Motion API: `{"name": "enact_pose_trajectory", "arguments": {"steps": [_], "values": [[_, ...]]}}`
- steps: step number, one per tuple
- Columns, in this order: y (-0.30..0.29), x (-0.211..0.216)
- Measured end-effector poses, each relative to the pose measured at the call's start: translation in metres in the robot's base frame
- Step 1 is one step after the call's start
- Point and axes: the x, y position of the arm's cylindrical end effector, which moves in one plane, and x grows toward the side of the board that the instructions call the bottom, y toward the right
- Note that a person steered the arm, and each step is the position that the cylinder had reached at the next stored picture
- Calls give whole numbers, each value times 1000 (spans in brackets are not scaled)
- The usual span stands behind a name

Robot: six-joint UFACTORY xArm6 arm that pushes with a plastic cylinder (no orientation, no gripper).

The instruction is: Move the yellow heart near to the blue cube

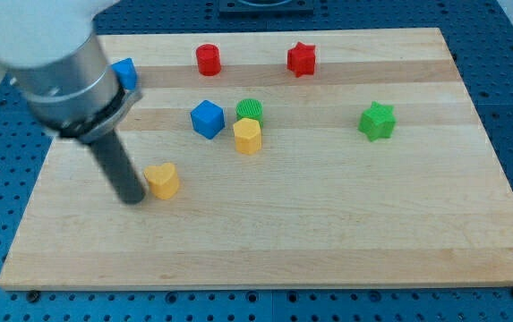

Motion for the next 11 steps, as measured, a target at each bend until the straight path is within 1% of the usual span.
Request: {"name": "enact_pose_trajectory", "arguments": {"steps": [1,2,3,5,7,8,10,11], "values": [[23,-30],[-6,18],[9,36],[33,-26],[39,4],[40,7],[40,-26],[35,13]]}}
